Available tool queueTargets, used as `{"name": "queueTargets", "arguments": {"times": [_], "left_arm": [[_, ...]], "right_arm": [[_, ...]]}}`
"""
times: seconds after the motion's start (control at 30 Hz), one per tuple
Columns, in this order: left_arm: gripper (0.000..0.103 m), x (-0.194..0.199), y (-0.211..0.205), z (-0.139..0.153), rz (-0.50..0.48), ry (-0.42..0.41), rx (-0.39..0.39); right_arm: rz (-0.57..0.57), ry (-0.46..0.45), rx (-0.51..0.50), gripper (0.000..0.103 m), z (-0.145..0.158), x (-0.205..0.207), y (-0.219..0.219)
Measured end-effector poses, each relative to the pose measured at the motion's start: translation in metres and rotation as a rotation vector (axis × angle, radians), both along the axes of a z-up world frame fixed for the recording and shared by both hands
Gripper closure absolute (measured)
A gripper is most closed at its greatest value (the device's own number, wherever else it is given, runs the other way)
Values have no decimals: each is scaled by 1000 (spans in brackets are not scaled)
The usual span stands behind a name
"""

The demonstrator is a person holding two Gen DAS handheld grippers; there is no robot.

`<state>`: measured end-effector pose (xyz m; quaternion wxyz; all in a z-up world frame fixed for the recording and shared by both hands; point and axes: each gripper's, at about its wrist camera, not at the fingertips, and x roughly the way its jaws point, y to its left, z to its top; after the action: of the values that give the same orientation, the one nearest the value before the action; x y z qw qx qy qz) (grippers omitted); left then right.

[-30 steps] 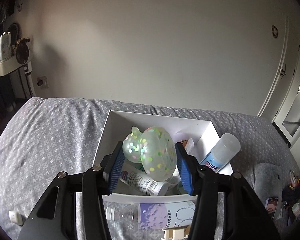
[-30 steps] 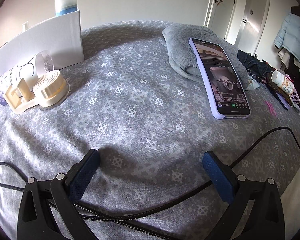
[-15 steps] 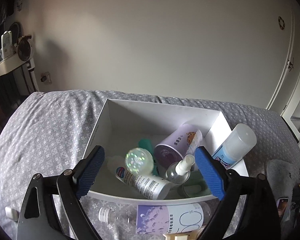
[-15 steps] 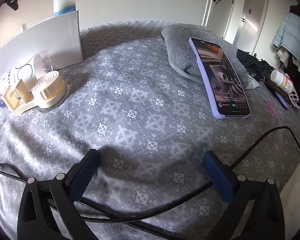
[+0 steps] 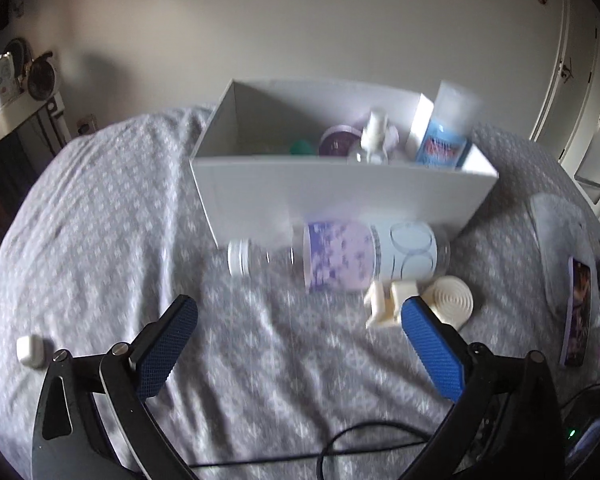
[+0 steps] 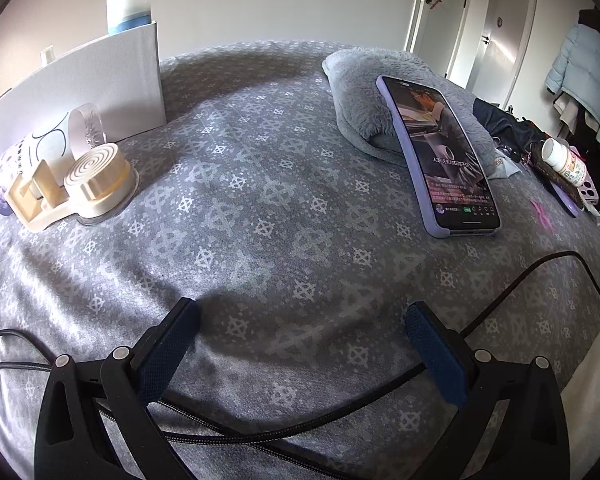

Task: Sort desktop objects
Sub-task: 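Move the left gripper from the box to the cream clip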

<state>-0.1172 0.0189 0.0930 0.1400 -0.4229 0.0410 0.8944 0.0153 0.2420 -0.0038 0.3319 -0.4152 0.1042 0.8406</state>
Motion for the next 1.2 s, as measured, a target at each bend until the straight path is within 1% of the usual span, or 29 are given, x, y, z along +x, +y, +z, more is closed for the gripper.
{"name": "queueTargets", "arguments": {"times": [0.13, 0.2, 0.23, 0.27, 0.3, 0.37, 0.5, 1.2], "left_arm": [[1, 27, 7, -57, 3, -85, -60], [0, 34, 5, -86, 28, -136, -76], [0, 43, 2, -88, 35, -59, -45], [0, 51, 0, -87, 42, 0, -30], [0, 52, 3, -88, 43, 6, -45], [0, 50, 8, -88, 50, 0, -68], [0, 50, 8, -88, 51, 4, -59], [0, 50, 9, -88, 71, 5, -77]], "right_arm": [[1, 7, -4, 0, 0, 1, 1], [1, 10, -6, 0, 0, 1, 1], [1, 11, -7, 0, 0, 1, 1], [1, 11, -6, 0, 0, 2, 1], [1, 10, -6, 0, 0, 1, 1], [1, 9, -4, 0, 0, 1, 1], [0, 2, 3, 0, 0, 1, 0], [0, -2, 9, 0, 0, 1, -1]]}}
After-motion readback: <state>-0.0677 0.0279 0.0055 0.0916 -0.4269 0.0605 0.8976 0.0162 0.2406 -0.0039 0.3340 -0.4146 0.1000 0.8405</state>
